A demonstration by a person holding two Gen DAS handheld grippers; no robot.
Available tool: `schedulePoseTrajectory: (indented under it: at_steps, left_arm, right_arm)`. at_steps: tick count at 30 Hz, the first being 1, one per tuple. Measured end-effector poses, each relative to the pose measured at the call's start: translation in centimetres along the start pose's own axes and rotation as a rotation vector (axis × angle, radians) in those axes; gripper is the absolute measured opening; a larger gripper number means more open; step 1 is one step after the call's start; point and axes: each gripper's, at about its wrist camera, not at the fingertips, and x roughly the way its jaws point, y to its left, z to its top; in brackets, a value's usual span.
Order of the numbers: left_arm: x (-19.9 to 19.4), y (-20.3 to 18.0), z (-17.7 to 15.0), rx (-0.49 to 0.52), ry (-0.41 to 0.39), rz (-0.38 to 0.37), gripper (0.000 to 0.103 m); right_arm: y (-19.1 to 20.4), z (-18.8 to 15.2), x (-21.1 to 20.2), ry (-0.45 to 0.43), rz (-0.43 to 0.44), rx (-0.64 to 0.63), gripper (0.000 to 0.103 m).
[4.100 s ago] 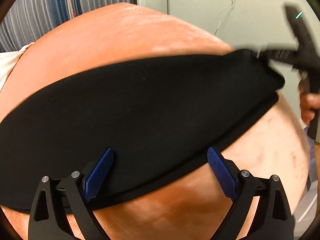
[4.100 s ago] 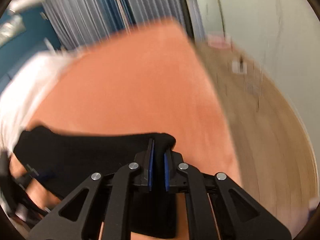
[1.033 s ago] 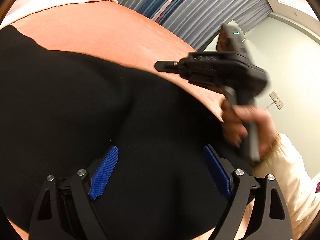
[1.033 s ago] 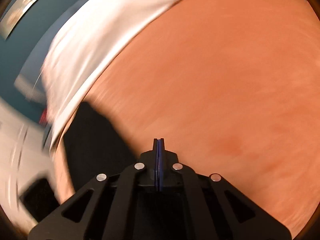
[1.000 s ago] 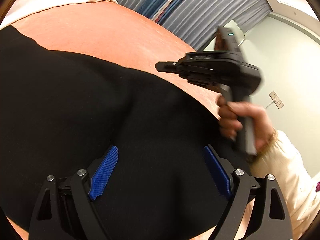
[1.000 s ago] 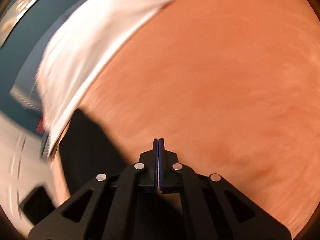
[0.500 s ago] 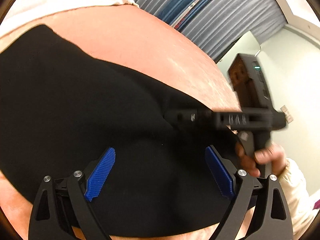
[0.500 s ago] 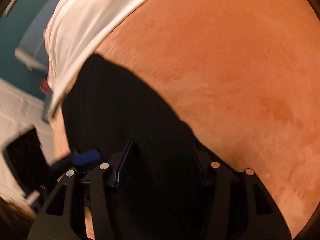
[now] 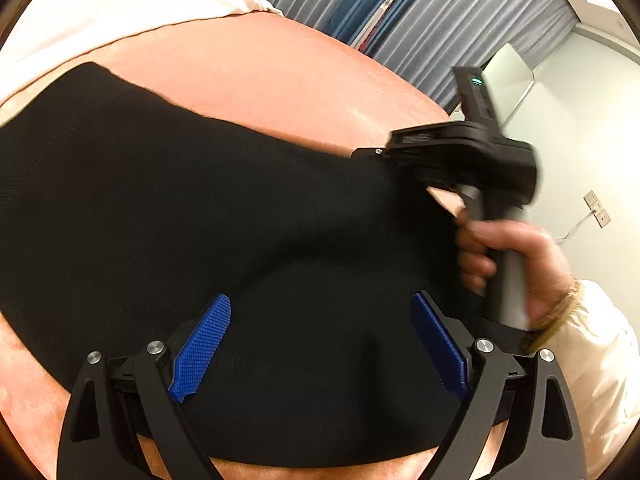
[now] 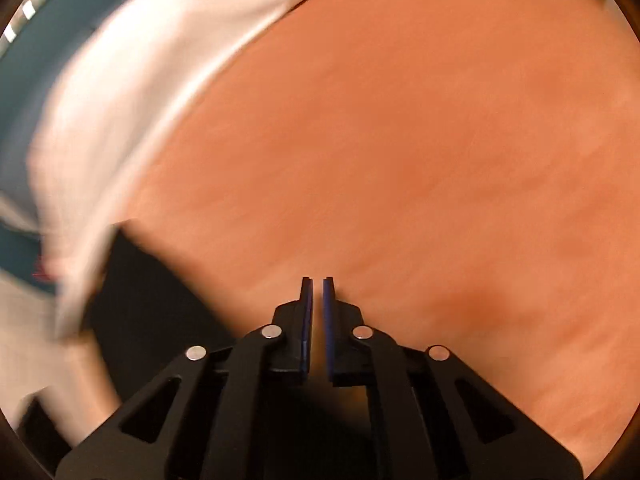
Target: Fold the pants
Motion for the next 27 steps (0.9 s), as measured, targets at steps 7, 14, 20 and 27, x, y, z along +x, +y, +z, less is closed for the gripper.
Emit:
schedulePoseTrajectory:
  at_steps: [7, 14, 20, 27]
  left_arm:
    - [-6.1, 3.9, 1.6, -0.177, -0.324, 0.143, 0.089]
    - [-9.6, 9.2, 1.1, -0.449, -0.476, 0.244, 0.09]
    - [-9.6, 11.2, 1.2, -0.421, -0.439, 0.361, 0.09]
    - [-7.0, 14.5, 2.0, -0.496, -0.346, 0.374, 0.09]
  right_arm:
    - [9.9, 0.2, -6.5, -0.063, 0.099, -0.28, 0.094]
    - [23.1, -0.5, 3.7, 0.163, 0.135, -0.553, 0.096]
    - [25.5, -0.9, 9.1, 0.198, 0.07, -0.558, 0.011]
    - [25.2, 2.4, 10.2, 0.143, -0.128, -0.534, 0.008]
